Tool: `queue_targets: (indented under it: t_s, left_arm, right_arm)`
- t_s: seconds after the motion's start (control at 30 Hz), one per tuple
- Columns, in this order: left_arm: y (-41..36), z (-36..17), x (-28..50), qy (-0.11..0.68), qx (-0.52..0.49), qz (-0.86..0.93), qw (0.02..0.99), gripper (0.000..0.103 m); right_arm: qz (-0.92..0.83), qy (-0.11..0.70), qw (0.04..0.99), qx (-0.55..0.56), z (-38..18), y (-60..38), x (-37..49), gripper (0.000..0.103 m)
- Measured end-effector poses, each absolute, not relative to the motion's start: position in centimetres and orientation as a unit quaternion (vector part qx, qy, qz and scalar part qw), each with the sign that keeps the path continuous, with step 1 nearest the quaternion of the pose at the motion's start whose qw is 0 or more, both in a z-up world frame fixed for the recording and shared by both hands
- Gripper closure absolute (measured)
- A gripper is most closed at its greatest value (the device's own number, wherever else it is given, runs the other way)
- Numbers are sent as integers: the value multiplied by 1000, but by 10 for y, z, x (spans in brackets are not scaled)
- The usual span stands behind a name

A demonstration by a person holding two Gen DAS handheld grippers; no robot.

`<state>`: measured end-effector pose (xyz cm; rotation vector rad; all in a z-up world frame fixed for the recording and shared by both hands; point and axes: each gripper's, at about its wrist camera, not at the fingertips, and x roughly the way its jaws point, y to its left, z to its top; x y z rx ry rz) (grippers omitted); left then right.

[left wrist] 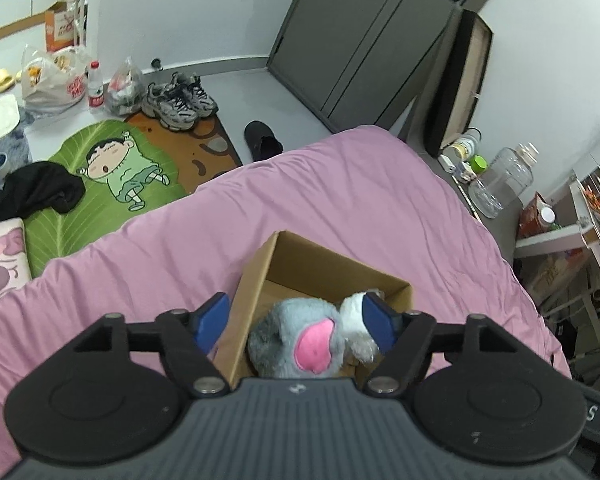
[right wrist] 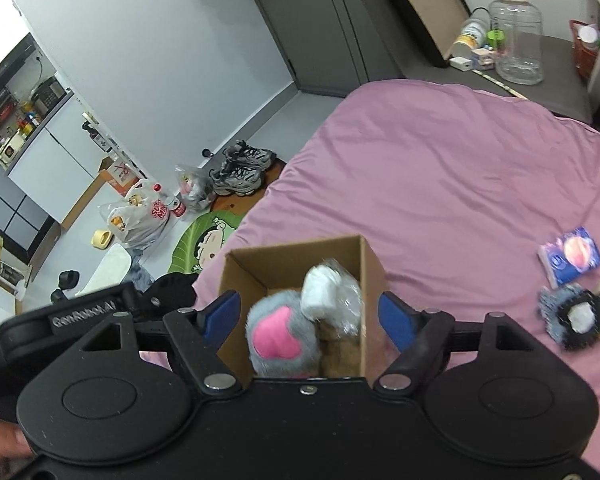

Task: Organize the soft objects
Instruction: 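Drop the stuffing bag into the box with the left gripper while the right gripper lowers the tissue in, then lift both grippers out of the box and move toward the loose toys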

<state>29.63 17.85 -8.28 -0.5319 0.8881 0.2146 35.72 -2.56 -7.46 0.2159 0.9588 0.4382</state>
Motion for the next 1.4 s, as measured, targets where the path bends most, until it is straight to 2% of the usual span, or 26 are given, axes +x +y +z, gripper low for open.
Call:
queue_targets:
  t_s: [0.27,0.37,0.43,0.6,0.67,0.7,0.73,0.9,1.1,1.4]
  left_arm:
    - [161,-65,273,418,-222,105,874,16]
    - [152,-57,260,410,-207,104,882,9]
    - [145,-54,252,406,-195,98,887,5]
    - [130,-48,233,397,-179,96,895,0]
    - [124,-44,225,397,-184,86,895,0]
    - [121,-40,221,393,-183,82,898,0]
    - [116,-36,218,389,-177,79,901,0]
    - [93,-24,197,376,-147,62,913,0]
    - [77,-18,174,360,-164,37,918,0]
    - [46,-7,144,366,-134,18,921,0]
  right_arm:
    - [198,448,866,101,-66,-50,327,24]
    - [196,439,871,100,-59,-61,313,18]
    - [199,427,877,101,-55,-68,303,10]
    - [195,414,883,100,-51,-85,282,8]
    - [187,413,886,101,-48,-93,274,6]
    - [184,411,887,103,-47,-96,270,1]
    - [183,406,889,108,-45,-101,264,0]
    - [176,389,897,116,-37,-123,241,0]
    - [160,383,904,103,-31,-145,214,0]
    - [142,382,907,111,-24,-175,184,0]
